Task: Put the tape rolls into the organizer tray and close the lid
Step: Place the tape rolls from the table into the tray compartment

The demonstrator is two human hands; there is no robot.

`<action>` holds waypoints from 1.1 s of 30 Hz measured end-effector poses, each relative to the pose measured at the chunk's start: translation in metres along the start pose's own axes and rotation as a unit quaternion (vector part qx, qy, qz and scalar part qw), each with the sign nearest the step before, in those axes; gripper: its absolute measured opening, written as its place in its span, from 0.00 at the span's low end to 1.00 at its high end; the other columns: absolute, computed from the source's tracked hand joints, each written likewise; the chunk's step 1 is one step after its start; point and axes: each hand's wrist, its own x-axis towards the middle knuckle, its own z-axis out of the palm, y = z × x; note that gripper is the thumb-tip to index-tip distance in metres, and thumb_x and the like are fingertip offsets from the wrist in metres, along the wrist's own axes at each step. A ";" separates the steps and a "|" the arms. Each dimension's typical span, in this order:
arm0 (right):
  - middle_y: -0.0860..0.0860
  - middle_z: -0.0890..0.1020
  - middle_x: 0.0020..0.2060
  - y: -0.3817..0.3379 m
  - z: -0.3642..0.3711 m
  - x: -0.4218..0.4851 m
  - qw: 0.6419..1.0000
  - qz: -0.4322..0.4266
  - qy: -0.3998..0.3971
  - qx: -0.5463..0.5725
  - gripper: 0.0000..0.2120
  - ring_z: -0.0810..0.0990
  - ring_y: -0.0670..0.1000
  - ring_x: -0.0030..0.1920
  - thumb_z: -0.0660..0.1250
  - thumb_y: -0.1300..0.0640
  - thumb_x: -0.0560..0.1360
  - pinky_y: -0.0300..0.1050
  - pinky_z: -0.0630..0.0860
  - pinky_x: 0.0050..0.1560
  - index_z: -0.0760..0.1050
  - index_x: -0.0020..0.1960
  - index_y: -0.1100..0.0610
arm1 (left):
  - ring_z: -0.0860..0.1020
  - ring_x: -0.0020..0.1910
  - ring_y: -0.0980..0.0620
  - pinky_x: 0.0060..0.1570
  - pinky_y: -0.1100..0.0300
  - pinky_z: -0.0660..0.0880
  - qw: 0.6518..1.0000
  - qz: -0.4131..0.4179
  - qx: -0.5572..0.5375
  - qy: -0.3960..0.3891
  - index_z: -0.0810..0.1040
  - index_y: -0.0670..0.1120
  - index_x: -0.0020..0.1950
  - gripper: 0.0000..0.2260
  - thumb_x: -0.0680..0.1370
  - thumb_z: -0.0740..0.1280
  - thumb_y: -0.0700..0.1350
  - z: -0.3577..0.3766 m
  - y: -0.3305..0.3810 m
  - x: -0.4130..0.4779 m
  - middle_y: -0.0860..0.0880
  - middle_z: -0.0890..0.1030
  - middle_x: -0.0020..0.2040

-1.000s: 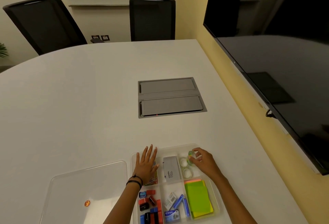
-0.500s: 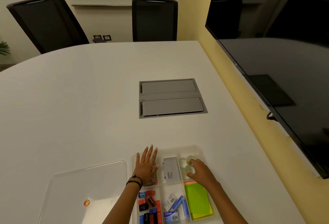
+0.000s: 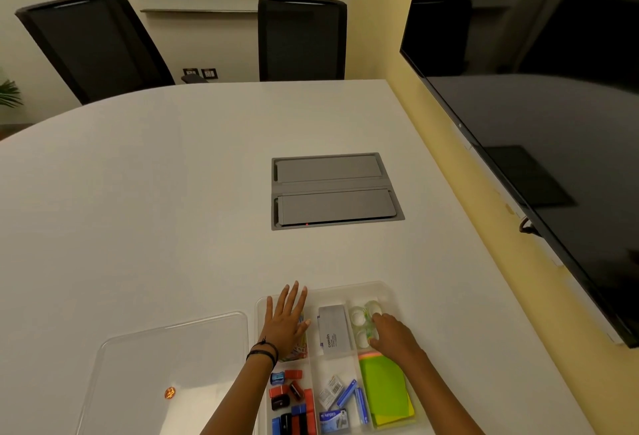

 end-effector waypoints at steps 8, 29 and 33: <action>0.59 0.73 0.62 -0.004 -0.011 0.011 0.999 -0.001 0.034 0.023 0.16 0.74 0.56 0.61 0.59 0.58 0.78 0.47 0.72 0.58 0.68 0.64 0.61 | 0.30 0.71 0.55 0.51 0.37 0.73 0.995 0.027 0.085 0.036 0.33 0.50 0.73 0.26 0.79 0.34 0.60 0.003 -0.003 0.005 0.53 0.27 0.73; 0.59 0.70 0.63 -0.023 -0.001 0.027 0.998 -0.023 0.055 0.016 0.12 0.71 0.56 0.62 0.58 0.59 0.78 0.49 0.73 0.56 0.71 0.60 0.62 | 0.28 0.70 0.55 0.71 0.48 0.53 0.998 0.009 0.061 0.024 0.31 0.51 0.72 0.27 0.81 0.43 0.57 -0.005 0.006 0.001 0.53 0.25 0.72; 0.59 0.67 0.65 -0.016 -0.004 0.031 0.996 -0.004 0.073 0.050 0.18 0.70 0.56 0.63 0.59 0.62 0.77 0.48 0.75 0.57 0.67 0.66 0.60 | 0.27 0.70 0.53 0.62 0.43 0.67 0.999 -0.014 0.048 -0.006 0.30 0.49 0.72 0.29 0.81 0.47 0.56 0.000 0.006 -0.001 0.52 0.26 0.72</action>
